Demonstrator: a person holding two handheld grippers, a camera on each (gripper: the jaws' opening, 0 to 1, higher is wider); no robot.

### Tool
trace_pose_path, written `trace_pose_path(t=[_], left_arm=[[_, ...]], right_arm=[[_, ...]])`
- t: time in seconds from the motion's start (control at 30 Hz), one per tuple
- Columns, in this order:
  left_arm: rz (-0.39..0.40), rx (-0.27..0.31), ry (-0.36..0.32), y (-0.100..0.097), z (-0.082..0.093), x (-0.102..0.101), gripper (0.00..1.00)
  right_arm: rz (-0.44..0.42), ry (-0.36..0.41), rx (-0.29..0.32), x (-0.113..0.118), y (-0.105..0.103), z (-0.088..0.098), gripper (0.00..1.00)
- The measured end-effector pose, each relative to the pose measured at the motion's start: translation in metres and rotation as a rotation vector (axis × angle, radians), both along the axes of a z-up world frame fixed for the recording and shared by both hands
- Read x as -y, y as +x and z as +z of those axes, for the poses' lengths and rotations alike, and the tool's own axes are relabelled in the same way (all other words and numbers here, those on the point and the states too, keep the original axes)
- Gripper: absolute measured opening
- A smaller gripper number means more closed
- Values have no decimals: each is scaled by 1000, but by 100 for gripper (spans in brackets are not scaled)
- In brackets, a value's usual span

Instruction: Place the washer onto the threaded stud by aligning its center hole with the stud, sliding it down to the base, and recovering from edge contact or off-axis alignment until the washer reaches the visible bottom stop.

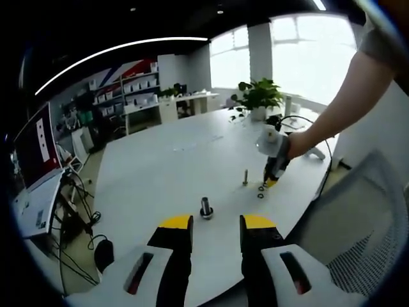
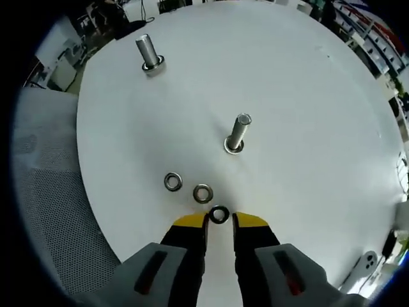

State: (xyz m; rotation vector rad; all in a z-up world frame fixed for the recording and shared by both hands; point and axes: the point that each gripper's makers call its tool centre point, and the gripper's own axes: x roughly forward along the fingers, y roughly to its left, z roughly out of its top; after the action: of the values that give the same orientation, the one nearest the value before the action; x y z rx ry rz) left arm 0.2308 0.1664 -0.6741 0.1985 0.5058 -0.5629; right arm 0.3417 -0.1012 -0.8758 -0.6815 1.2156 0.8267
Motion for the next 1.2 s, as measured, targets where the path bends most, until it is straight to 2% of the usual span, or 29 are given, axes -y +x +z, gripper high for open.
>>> trace_pose_path(t=[0.23, 0.4, 0.57, 0.83, 0.87, 0.9, 1.2], left_arm=[[3, -4, 2, 0, -1, -1, 27], [-1, -6, 4, 0, -1, 0, 27], [2, -9, 3, 0, -2, -1, 27], [4, -7, -3, 0, -1, -1, 27], [3, -8, -3, 0, -1, -1, 27], [1, -8, -5, 0, -1, 0, 27], [4, -3, -13, 1, 1, -1, 27]], right_arm=[[36, -63, -39, -1, 0, -1, 17], [86, -153, -76, -1, 0, -3, 16], [132, -188, -85, -2, -1, -2, 16], [170, -253, -65, -5, -2, -3, 15], [163, -277, -42, -1, 3, 0, 15], [163, -262, -65, -4, 0, -1, 15], [99, -257, -89, -2, 1, -1, 16]])
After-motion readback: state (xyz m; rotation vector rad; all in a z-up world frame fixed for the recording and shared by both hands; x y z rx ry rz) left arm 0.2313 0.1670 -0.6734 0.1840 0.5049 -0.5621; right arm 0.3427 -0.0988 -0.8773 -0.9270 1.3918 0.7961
